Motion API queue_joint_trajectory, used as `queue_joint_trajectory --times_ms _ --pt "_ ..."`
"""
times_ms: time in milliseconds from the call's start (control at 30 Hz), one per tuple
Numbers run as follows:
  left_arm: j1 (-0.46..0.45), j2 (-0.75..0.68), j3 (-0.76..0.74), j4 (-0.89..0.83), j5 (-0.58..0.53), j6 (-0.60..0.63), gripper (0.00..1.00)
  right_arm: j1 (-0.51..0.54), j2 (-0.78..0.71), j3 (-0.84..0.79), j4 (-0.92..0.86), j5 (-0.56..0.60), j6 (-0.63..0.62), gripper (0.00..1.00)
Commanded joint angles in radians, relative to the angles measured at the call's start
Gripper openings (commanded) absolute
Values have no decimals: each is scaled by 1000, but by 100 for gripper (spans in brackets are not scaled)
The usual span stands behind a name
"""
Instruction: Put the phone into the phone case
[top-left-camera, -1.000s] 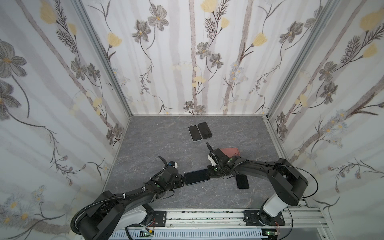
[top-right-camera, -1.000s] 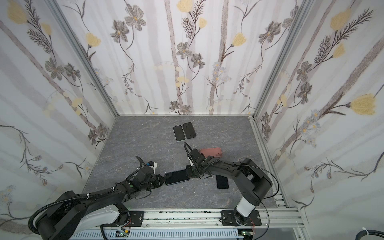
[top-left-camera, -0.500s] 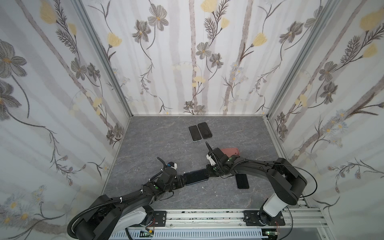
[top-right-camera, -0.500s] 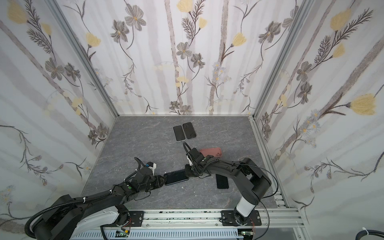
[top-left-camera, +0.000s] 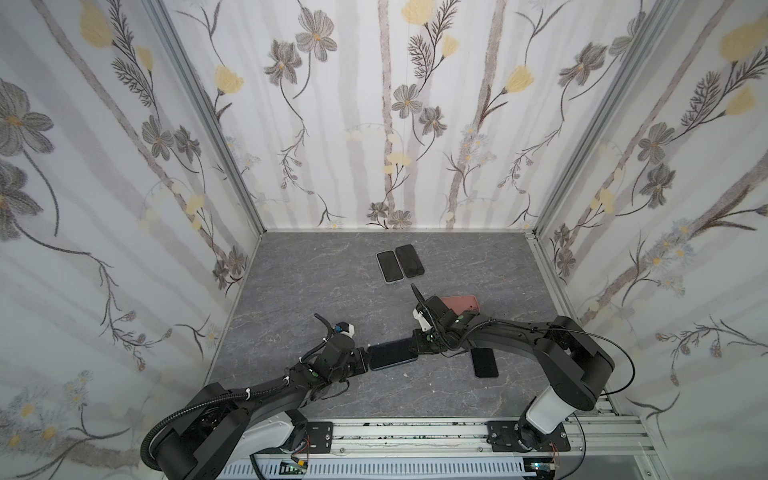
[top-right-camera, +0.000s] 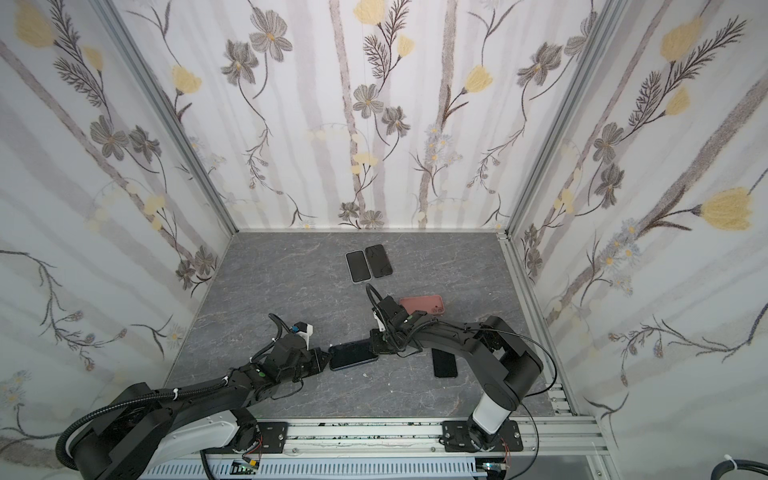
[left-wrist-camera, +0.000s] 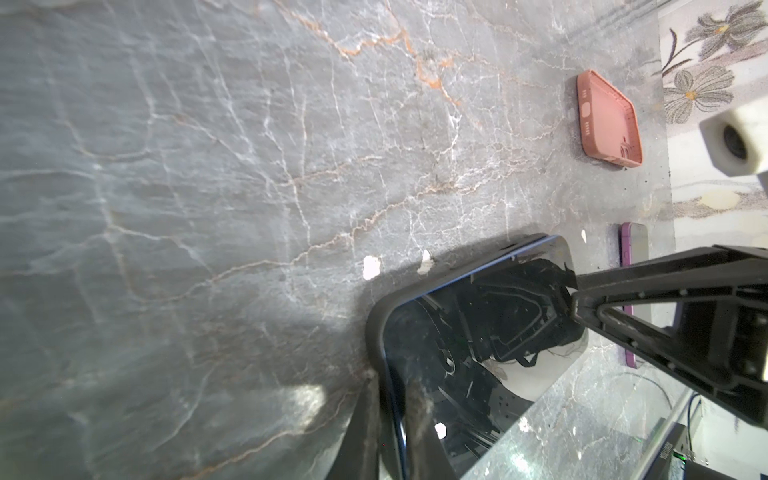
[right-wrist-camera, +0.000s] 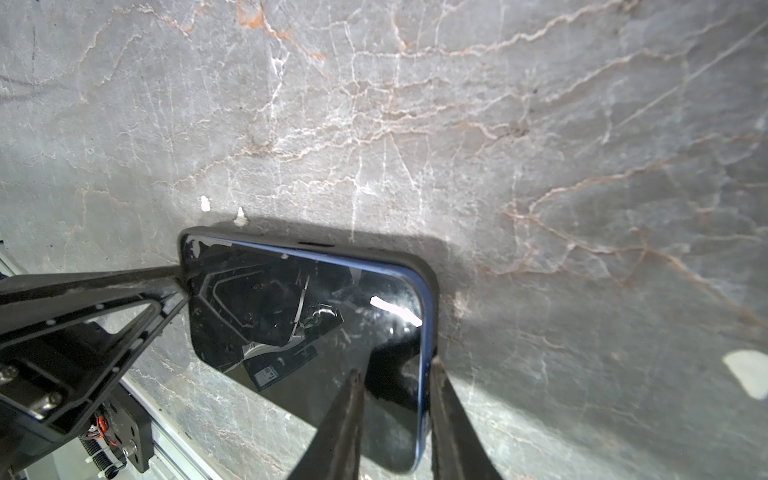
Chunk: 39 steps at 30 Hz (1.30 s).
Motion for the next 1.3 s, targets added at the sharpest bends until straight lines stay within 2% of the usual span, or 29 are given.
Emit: queue_joint_trajectory --times_ms 0,200,400,700,900,1267 --pt "-1 -22 6 -118 -31 23 22 4 -18 5 23 -30 9 30" --pt "-1 -178 32 -221 43 18 45 1 -50 -5 -4 -3 6 34" --pt "-2 -316 -2 -266 86 14 51 0 -33 -23 2 -3 6 35" --pt "-7 -263 -28 -178 161 -7 51 0 -31 -25 4 -4 4 34" --pt "-15 -204 -19 -193 154 11 50 0 -25 -27 6 -9 1 35" --pt "-31 -126 8 -173 126 49 40 -2 -4 -13 14 -26 -10 35"
